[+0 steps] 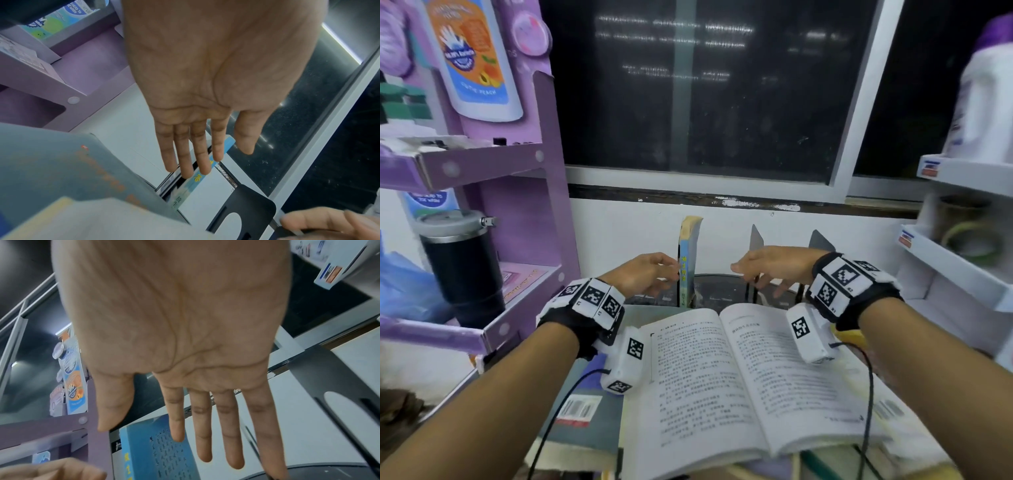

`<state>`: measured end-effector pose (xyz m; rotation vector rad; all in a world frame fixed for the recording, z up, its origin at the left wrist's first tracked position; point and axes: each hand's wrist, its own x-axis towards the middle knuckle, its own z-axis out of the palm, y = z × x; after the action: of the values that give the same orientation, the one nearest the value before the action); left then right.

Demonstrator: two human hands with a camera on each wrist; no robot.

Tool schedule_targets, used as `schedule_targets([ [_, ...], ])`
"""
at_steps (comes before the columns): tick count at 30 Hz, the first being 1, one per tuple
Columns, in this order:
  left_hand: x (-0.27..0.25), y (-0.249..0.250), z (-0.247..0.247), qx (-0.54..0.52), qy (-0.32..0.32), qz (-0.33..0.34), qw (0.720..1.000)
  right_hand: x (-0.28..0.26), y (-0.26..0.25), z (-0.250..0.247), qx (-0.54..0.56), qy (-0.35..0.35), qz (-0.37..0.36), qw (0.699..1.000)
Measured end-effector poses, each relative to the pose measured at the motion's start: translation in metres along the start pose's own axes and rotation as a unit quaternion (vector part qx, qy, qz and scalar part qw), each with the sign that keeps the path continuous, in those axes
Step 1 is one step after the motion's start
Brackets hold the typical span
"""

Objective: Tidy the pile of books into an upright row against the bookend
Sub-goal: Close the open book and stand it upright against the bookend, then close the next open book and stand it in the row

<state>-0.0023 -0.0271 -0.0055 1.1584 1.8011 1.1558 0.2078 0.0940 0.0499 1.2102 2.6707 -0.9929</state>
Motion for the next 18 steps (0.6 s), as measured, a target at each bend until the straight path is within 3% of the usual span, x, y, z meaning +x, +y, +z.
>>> schedule_targets([
  [9,-0.025,-0.012,0.012,0.161,-0.100,-0.060,0.980,-0.029,0.035,0.007,-0.057,-0.041,0.051,0.996],
  [12,-0.029,-0.014,0.011,0.203,-0.094,-0.080,0.972,-0.033,0.043,0.009,-0.073,-0.069,0.073,0.992],
  [18,-0.030,-0.016,0.007,0.274,-0.104,-0.104,0.950,-0.034,0.051,0.013,-0.067,-0.044,0.085,0.993],
])
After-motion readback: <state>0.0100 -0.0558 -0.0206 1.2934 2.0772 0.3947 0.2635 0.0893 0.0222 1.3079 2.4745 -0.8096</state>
